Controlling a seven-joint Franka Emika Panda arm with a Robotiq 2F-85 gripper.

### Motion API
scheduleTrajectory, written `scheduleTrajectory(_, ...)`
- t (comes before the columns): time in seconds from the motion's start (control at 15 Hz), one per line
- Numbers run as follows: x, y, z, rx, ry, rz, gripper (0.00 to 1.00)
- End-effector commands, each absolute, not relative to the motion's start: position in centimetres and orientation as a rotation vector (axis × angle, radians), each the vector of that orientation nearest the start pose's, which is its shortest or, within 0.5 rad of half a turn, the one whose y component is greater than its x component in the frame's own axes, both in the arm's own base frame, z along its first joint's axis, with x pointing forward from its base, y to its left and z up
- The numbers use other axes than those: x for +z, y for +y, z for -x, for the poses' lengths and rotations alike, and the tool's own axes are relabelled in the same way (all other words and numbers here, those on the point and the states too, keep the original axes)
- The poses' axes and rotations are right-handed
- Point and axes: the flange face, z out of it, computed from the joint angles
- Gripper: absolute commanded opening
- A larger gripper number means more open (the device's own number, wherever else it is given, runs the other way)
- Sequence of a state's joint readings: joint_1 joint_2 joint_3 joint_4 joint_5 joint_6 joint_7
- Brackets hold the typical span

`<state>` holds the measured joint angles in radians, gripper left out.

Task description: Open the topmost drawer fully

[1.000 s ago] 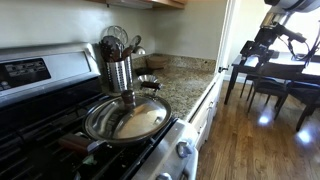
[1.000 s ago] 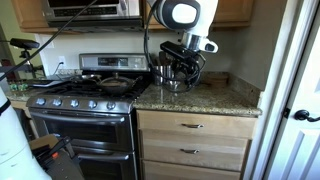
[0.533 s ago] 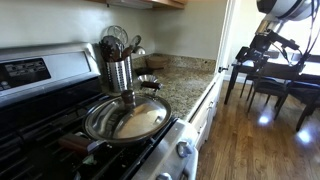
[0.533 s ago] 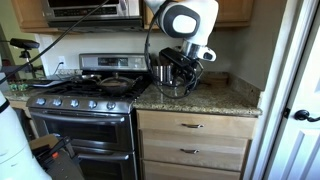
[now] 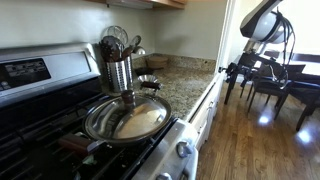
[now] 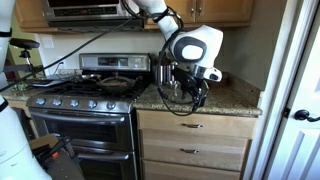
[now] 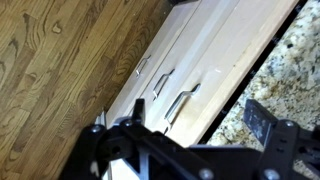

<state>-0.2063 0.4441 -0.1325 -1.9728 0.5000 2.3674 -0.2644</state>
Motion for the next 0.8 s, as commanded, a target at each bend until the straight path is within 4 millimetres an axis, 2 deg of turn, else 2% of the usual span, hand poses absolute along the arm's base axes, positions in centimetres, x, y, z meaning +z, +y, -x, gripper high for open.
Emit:
scheduleTrajectory(0.0,22.3,-20.6,-60.0,-0.118,0.708,2.775,1.0)
scheduleTrajectory(0.07,22.8,-19.9,-58.9,-0.087,0.647,2.797,1.0)
scheduleTrajectory(0.2,21.9,-19.9,-59.1,-0.074,0.644,2.8,1.0)
scheduleTrajectory(0.47,22.0,-19.8,-59.2,-0.077,0.64,2.8,1.0)
scheduleTrajectory(0.73,19.4,-19.5,-60.6,-0.084,0.662,2.765,1.0)
